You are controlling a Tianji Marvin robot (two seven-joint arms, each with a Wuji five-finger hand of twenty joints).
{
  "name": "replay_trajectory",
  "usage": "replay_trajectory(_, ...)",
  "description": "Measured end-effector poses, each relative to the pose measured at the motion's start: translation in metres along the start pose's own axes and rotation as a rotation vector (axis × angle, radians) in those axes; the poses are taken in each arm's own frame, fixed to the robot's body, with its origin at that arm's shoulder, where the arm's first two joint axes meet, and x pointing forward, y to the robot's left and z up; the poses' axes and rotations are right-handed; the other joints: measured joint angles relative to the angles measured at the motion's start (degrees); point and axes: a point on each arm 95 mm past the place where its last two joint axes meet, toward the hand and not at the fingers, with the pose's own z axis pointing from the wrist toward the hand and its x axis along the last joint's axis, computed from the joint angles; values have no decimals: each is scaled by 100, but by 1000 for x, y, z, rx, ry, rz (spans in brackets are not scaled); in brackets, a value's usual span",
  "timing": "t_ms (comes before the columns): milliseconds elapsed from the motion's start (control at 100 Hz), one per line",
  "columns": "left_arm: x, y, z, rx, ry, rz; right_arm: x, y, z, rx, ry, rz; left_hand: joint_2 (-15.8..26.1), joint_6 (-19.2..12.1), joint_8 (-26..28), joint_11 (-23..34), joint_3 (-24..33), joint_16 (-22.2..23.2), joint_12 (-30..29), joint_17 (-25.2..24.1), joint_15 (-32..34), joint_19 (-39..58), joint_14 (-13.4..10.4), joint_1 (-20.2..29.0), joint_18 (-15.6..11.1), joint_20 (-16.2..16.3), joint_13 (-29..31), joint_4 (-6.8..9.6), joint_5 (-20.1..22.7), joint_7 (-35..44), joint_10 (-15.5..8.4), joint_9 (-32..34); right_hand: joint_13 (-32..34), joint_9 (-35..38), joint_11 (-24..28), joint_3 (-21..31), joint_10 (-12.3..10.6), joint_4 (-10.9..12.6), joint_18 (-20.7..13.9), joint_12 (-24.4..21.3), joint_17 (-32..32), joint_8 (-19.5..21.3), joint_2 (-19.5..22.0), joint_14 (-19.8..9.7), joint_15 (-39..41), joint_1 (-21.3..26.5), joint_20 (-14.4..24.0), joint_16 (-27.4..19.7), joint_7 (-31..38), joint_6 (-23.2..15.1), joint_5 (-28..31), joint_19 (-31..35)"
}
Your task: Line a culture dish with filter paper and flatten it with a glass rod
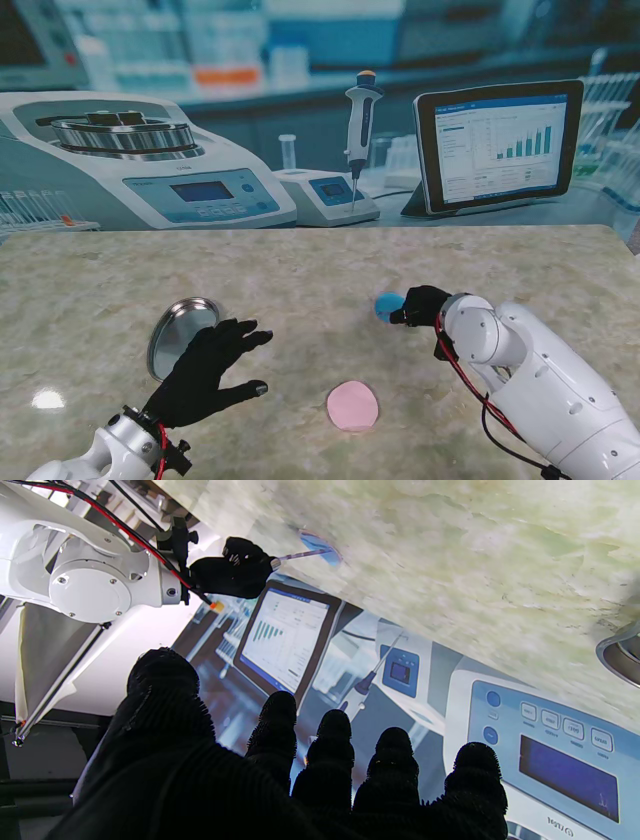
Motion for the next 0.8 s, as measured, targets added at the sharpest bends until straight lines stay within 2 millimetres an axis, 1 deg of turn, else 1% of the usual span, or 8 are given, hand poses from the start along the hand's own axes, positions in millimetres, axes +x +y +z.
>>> replay_trajectory(160, -1, -1, 0, 0, -2, 2, 1, 2, 1, -34, -3, 5, 0, 0, 0, 0, 0, -4, 0, 0, 0, 0, -1, 0, 0, -1, 0, 0, 0, 0, 0, 0, 0, 0, 4, 0, -8, 0, -2, 9, 0, 0, 0, -8, 0, 0, 0, 1, 0, 0, 0, 0)
replay_trajectory(340, -1, -1, -1, 1, -4, 1, -7, 4, -5, -81, -30, 13, 0, 0, 0, 0, -1, -4, 0, 0, 0, 0, -1, 0, -1, -2, 0, 0, 0, 0, 0, 0, 0, 0, 6, 0, -8, 0, -3, 10, 1, 0, 1, -9, 0, 0, 0, 1, 0, 0, 0, 0)
replay_trajectory(490, 0, 0, 0, -1, -1, -3, -11, 5, -6, -107, -57, 15, 0, 0, 0, 0, -1, -14, 0, 0, 0, 0, -2, 0, -1, -2, 0, 0, 0, 0, 0, 0, 0, 0, 7, 0, -8, 0, -3, 11, 1, 0, 1, -9, 0, 0, 0, 1, 0, 0, 0, 0)
replay_trajectory(670, 1, 1, 0, -7, 1, -2, -17, 4, 1, -106, -79, 12, 0, 0, 0, -1, -1, -20, 0, 0, -1, 0, -2, 0, -1, -3, 0, 0, 0, 0, 0, 0, 0, 0, 8, 0, -8, 0, -3, 11, 1, 0, 1, -9, 1, 0, 0, 1, 0, 0, 0, 0)
replay_trajectory(800, 1, 1, 0, -7, 3, -1, -15, 5, 6, -91, -76, 5, 0, 0, 0, -1, -1, -23, 0, 1, -2, 0, -2, 0, -1, -10, 0, 0, 0, 0, 0, 0, 0, 0, 8, 0, -9, 0, -3, 6, 2, 0, 1, -9, 1, 0, 0, 1, 0, 0, 0, 0)
